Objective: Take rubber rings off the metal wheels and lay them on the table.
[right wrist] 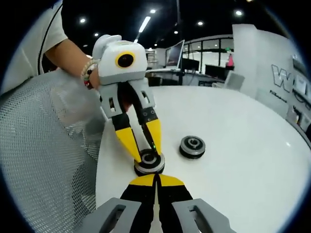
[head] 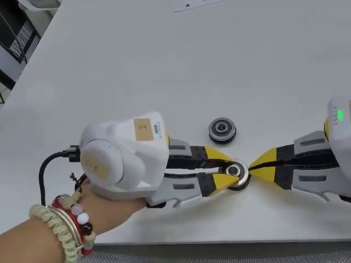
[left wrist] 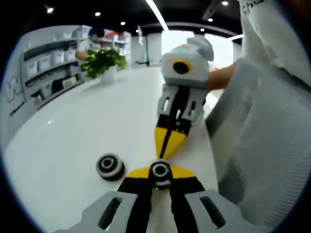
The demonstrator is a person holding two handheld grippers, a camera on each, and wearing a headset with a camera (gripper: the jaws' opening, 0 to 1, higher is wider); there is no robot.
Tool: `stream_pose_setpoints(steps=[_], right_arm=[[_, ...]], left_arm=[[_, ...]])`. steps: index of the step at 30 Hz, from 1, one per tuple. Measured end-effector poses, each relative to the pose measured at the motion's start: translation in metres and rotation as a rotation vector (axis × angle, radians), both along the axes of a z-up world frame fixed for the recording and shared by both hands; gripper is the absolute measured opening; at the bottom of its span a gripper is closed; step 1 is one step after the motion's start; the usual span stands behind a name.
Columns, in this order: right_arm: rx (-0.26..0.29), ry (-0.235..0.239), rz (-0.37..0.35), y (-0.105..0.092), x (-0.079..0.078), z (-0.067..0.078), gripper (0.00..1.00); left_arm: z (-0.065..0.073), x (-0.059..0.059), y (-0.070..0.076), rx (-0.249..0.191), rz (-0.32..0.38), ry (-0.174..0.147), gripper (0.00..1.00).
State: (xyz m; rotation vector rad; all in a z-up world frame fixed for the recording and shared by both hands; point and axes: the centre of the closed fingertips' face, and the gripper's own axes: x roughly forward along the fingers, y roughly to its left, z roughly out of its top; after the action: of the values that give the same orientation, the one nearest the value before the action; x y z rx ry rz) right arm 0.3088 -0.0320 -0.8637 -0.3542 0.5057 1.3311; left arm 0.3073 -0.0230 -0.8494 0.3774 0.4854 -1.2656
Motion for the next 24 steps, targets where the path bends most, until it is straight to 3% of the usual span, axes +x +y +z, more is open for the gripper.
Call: stream_pose_setpoints(steps=[7, 9, 12, 19, 22, 24], right_arm=[[0.154, 0.243, -0.141, -0.001, 0.003, 0.003, 0.0], [0.226, 0.366, -0.198, -0.001, 0.005, 0.007, 0.0], [0.29, 0.472, -0.235, 0.0, 0.005, 0.01, 0.0], [0.311, 0.552, -0.263, 0.002, 0.003, 0.013, 0.0], [0.289, 0.537, -0.262, 0.005, 0.0, 0.016, 0.0], [0.294, 0.551, -0.261, 0.006, -0.001, 0.016, 0.0]], left_arm=[[0.0, 0.0, 0.0, 0.003, 0.0, -0.003, 0.14], [0.0, 0.0, 0.0, 0.002, 0.0, -0.003, 0.14], [0.0, 0.0, 0.0, -0.001, 0.0, 0.0, 0.14], [0.0, 0.0, 0.001, -0.004, 0.002, 0.003, 0.14], [0.0, 0.0, 0.001, -0.003, 0.0, 0.002, 0.13], [0.0, 0.0, 0.001, -0.003, 0.001, 0.005, 0.13]])
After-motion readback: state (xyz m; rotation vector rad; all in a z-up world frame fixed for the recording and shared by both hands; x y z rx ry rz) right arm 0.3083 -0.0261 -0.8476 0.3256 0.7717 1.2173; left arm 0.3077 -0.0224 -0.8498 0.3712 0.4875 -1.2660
